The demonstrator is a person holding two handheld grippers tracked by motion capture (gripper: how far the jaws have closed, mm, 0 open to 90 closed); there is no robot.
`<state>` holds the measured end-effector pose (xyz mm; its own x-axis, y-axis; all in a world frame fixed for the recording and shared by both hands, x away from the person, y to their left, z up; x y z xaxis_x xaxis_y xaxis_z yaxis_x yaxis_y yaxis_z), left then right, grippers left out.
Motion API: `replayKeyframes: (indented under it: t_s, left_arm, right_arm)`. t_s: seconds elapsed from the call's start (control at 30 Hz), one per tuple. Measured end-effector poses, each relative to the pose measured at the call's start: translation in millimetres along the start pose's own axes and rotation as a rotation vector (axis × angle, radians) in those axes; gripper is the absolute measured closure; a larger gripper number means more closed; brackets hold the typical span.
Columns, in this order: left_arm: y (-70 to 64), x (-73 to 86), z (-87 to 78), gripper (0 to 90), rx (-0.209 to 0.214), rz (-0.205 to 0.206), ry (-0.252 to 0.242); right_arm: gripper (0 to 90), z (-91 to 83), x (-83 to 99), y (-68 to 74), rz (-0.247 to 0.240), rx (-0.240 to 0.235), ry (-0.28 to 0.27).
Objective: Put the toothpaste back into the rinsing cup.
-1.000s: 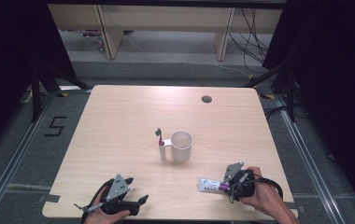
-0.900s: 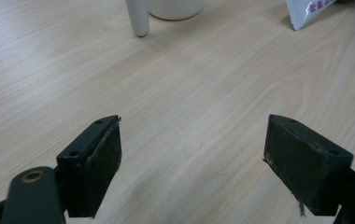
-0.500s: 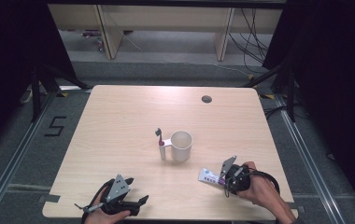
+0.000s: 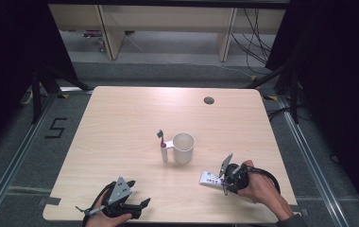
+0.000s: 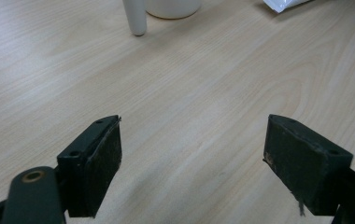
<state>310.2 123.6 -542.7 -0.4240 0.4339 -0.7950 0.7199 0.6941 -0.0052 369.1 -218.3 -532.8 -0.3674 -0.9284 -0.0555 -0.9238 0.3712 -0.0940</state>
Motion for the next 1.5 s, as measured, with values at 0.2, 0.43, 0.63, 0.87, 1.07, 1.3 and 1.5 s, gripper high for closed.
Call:
replayKeyframes:
  t_s: [0.2,0.43,0.63,0.87,1.07,1.3,1.5]
  left_arm:
    - [-0.8,0.0,-0.1,18.8,0.002,0.000,0.003]
    - [-0.5,0.7,-0.3,18.9,0.002,0.012,0.012]
    - [-0.6,0.5,0.7,19.3,0.000,0.001,0.004]
    - [-1.4,0.4,1.2,19.3,0.004,-0.009,0.001]
    - [-0.9,0.5,0.6,19.3,0.002,-0.011,0.000]
    - [-0.9,0.2,0.7,19.3,0.005,-0.009,0.001]
    - [-1.1,0.4,1.3,19.3,0.006,-0.012,0.000]
  right_arm:
    - [75.7,-0.1,-2.2,0.4,-0.007,-0.002,0.041]
    - [76.7,-0.6,-2.6,1.8,0.003,0.007,0.054]
    - [77.4,-0.8,-0.9,3.8,-0.012,0.000,0.008]
    - [77.6,-9.7,2.1,0.3,0.009,-0.003,-0.069]
    - [77.6,-23.5,3.7,-8.9,0.062,0.032,-0.205]
    - [77.6,-38.4,7.8,-20.9,0.114,0.052,-0.344]
    - [77.6,-46.7,8.9,-24.9,0.193,0.052,-0.425]
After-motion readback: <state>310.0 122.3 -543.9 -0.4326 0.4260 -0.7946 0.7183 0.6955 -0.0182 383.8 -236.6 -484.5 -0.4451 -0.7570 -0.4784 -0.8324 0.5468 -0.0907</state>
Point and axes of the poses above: each handheld gripper's, and its own axes: z roughly forward along the jaws, x roughly out of its underside, y roughly to its left, the point moved 6 cm from there along z, roughly forward along the jaws, and after that the axes turned 3 degrees about y, right-handed, at the moved point
